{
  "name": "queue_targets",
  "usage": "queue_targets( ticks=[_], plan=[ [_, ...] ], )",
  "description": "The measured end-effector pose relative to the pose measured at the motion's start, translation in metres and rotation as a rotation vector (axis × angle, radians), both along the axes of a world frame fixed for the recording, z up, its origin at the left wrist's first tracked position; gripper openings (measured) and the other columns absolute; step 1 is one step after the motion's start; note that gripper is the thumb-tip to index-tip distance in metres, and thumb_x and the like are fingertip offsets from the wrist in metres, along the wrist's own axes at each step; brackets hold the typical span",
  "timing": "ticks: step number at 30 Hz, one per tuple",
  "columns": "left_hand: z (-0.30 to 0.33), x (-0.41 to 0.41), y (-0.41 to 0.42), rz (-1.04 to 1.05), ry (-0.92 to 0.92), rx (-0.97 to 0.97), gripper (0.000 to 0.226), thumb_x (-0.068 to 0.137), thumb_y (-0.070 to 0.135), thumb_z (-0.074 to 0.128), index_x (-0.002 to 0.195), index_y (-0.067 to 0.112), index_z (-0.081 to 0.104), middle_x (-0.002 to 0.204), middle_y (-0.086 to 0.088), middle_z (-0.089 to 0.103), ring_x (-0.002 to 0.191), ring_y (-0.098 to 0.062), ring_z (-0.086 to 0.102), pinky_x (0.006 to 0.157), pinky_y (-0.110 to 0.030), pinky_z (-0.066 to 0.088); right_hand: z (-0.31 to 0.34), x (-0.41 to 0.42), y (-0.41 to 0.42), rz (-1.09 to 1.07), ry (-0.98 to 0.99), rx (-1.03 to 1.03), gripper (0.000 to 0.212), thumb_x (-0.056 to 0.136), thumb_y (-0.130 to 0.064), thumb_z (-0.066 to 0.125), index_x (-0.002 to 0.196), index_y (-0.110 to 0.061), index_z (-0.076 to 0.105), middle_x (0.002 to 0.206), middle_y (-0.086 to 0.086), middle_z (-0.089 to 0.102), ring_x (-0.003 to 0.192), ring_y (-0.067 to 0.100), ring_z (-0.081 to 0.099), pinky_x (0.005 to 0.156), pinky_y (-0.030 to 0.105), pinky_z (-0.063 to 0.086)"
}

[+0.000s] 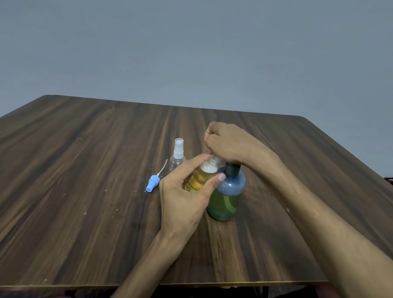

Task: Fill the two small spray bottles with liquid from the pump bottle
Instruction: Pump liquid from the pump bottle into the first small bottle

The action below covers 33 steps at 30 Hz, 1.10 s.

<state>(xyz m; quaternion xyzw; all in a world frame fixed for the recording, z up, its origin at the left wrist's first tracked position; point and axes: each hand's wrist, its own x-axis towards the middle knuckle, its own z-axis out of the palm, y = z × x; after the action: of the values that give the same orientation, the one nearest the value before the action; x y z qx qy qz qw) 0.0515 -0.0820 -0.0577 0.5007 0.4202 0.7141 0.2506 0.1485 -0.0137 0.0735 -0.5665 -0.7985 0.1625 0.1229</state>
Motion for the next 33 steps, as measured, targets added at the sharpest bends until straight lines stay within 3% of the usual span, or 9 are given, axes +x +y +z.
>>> queue_targets(
  ticks=[11, 16, 22, 25, 29, 33],
  plan=[
    [0.003, 0.001, -0.002, 0.005, 0.004, 0.014, 0.046, 0.077, 0.011, 0.094, 0.119, 0.023, 0.078, 0.110, 0.007, 0.081, 0.106, -0.013, 0.076, 0.095, -0.031, 0.061, 0.001, 0.003, 0.000, 0.006, 0.058, 0.025, 0.020, 0.098, -0.022, 0.041, 0.105, -0.019, 0.060, 0.101, 0.002, 0.073, 0.095, 0.025, 0.065, 0.085, 0.045, 0.053],
    [0.003, 0.002, -0.003, 0.003, -0.023, 0.012, 0.045, 0.077, 0.008, 0.093, 0.116, 0.023, 0.079, 0.106, 0.007, 0.081, 0.104, -0.012, 0.077, 0.092, -0.026, 0.061, -0.003, 0.001, -0.001, -0.001, 0.043, 0.007, 0.020, 0.098, -0.023, 0.043, 0.103, -0.019, 0.061, 0.099, 0.002, 0.073, 0.096, 0.025, 0.067, 0.090, 0.049, 0.056],
    [0.002, 0.002, -0.002, -0.009, -0.006, 0.020, 0.041, 0.079, 0.008, 0.092, 0.118, 0.015, 0.080, 0.111, 0.006, 0.081, 0.109, -0.016, 0.076, 0.098, -0.036, 0.061, 0.017, 0.004, -0.002, 0.029, 0.139, -0.055, 0.030, 0.093, -0.009, 0.042, 0.111, -0.006, 0.065, 0.092, 0.001, 0.080, 0.073, 0.009, 0.060, 0.067, 0.030, 0.047],
    [0.002, 0.001, -0.001, -0.012, 0.004, 0.036, 0.041, 0.080, 0.008, 0.092, 0.118, 0.014, 0.080, 0.111, 0.006, 0.081, 0.109, -0.018, 0.077, 0.097, -0.037, 0.061, 0.020, 0.003, 0.003, 0.041, 0.144, -0.087, 0.031, 0.093, -0.007, 0.043, 0.113, -0.001, 0.066, 0.092, 0.004, 0.080, 0.074, 0.011, 0.061, 0.071, 0.032, 0.051],
    [0.001, 0.001, 0.000, -0.007, 0.003, 0.035, 0.042, 0.079, 0.008, 0.092, 0.119, 0.015, 0.080, 0.111, 0.006, 0.082, 0.108, -0.017, 0.077, 0.096, -0.034, 0.061, 0.001, 0.003, 0.006, 0.016, 0.142, -0.059, 0.025, 0.093, -0.012, 0.042, 0.097, -0.014, 0.067, 0.092, 0.003, 0.077, 0.085, 0.020, 0.067, 0.091, 0.045, 0.057],
    [0.001, 0.002, 0.000, 0.002, 0.001, 0.030, 0.043, 0.079, 0.008, 0.092, 0.119, 0.015, 0.080, 0.109, 0.005, 0.082, 0.106, -0.016, 0.077, 0.096, -0.033, 0.061, -0.001, 0.003, 0.006, 0.013, 0.110, -0.041, 0.023, 0.092, -0.016, 0.041, 0.093, -0.021, 0.064, 0.093, 0.000, 0.075, 0.091, 0.022, 0.068, 0.089, 0.045, 0.057]
  ],
)
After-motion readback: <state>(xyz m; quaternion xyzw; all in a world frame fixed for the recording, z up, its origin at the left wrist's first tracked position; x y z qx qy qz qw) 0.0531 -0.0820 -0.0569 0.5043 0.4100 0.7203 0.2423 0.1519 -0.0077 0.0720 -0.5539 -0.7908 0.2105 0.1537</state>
